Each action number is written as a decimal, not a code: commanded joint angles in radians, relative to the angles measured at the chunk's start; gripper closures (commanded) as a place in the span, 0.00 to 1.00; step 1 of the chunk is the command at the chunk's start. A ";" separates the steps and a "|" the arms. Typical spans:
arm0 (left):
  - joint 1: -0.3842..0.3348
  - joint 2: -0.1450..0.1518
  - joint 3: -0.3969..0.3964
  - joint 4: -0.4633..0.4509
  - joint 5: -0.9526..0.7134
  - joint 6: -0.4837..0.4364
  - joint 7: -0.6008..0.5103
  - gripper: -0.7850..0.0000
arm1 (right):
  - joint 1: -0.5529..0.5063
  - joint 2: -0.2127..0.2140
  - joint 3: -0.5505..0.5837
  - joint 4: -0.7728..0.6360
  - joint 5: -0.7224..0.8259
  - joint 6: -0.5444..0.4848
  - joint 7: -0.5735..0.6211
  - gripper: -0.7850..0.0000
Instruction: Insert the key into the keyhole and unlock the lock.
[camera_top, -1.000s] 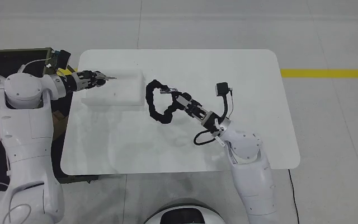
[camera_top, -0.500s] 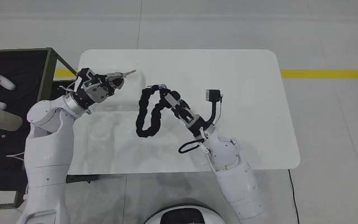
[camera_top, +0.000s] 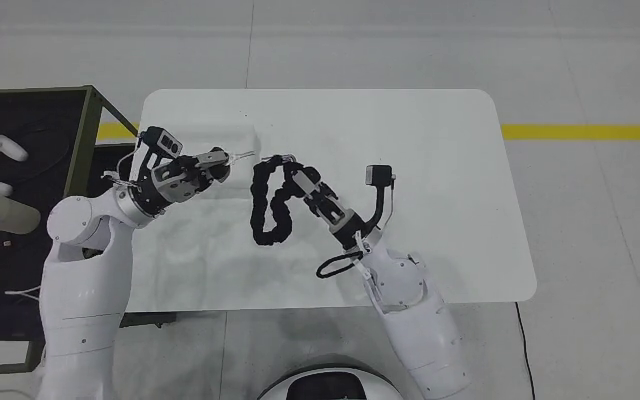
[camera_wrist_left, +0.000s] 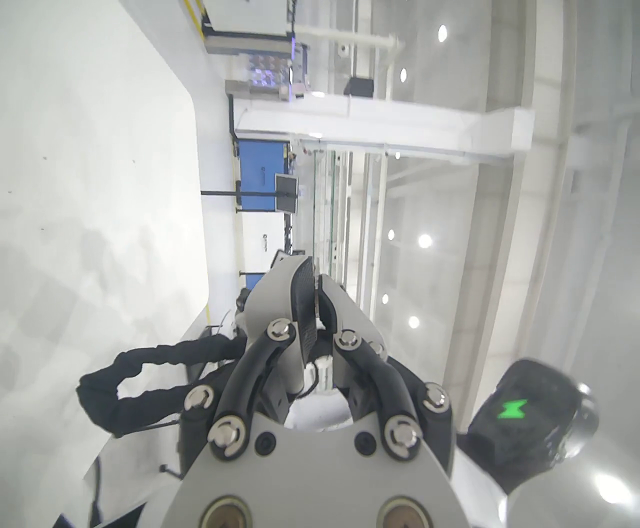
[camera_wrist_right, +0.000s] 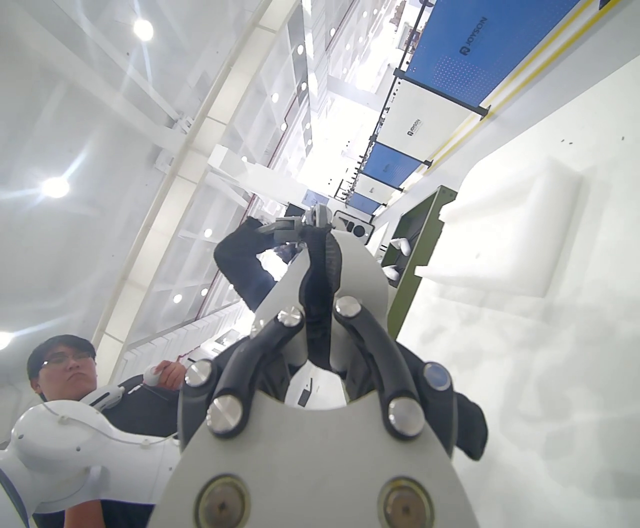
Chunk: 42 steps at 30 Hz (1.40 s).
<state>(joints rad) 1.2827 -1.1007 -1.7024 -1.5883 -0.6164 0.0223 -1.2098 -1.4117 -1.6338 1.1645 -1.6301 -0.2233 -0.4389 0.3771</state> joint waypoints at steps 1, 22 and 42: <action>0.001 0.002 -0.016 0.009 -0.024 -0.022 -0.006 1.00 | 0.005 0.002 0.002 0.001 0.002 0.006 0.004 1.00; -0.016 0.030 0.003 0.017 0.110 -0.125 -0.005 1.00 | 0.035 0.021 0.012 0.003 -0.005 0.062 0.022 1.00; -0.002 0.042 0.041 -0.008 0.141 -0.169 0.054 1.00 | 0.046 0.029 -0.014 0.008 -0.020 0.056 0.007 1.00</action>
<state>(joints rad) 1.2802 -1.0591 -1.6625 -1.5951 -0.4753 -0.1458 -1.1571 -1.3661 -1.6048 1.1507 -1.6232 -0.2439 -0.3830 0.3850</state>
